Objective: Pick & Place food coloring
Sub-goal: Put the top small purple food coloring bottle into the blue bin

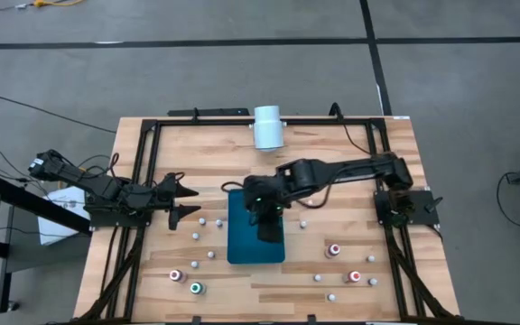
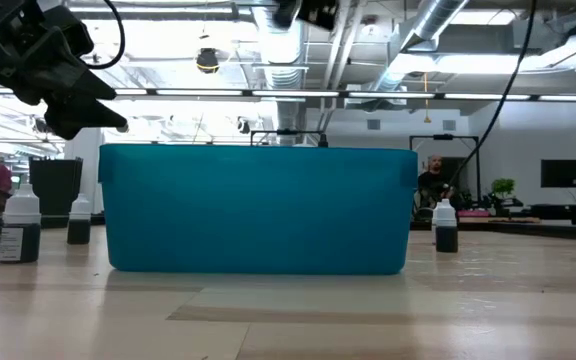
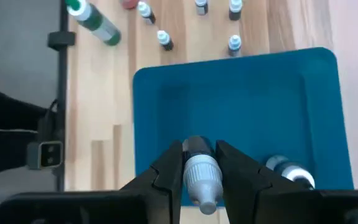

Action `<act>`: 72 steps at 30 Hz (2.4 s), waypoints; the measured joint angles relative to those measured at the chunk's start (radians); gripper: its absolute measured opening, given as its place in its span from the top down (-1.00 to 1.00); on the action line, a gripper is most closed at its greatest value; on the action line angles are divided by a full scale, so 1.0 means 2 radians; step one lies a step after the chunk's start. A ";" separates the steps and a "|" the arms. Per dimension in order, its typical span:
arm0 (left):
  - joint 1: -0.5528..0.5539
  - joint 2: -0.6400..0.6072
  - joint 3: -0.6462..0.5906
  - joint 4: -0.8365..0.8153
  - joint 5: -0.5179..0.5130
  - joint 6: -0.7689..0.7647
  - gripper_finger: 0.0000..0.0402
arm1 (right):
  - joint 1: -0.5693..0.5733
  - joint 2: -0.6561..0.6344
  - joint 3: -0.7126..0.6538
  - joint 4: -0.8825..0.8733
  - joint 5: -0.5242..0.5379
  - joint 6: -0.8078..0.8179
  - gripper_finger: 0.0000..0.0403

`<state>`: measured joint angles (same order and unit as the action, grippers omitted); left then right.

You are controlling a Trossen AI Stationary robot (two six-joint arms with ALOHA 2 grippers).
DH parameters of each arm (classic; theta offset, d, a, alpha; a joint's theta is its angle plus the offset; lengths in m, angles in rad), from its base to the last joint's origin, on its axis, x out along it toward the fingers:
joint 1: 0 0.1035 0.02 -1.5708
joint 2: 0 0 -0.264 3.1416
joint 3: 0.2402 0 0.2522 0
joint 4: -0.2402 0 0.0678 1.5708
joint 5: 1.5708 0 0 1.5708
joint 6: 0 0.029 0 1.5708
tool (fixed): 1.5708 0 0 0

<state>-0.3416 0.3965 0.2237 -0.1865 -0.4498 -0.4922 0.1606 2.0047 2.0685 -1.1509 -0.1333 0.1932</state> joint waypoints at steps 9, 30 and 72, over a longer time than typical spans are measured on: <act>0.000 0.000 0.000 -0.001 0.000 -0.003 -0.26 | 0.001 0.043 0.000 -0.031 0.002 0.005 0.62; 0.000 0.000 0.000 -0.003 0.000 -0.003 -0.26 | 0.011 0.079 0.000 -0.037 0.029 0.022 0.62; 0.000 0.000 0.000 -0.001 0.014 0.001 -0.26 | 0.028 0.078 -0.157 0.090 0.040 0.057 0.62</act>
<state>-0.3417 0.3968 0.2237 -0.1890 -0.4220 -0.4901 0.2157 2.1612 1.7539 -0.9713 -0.0533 0.3077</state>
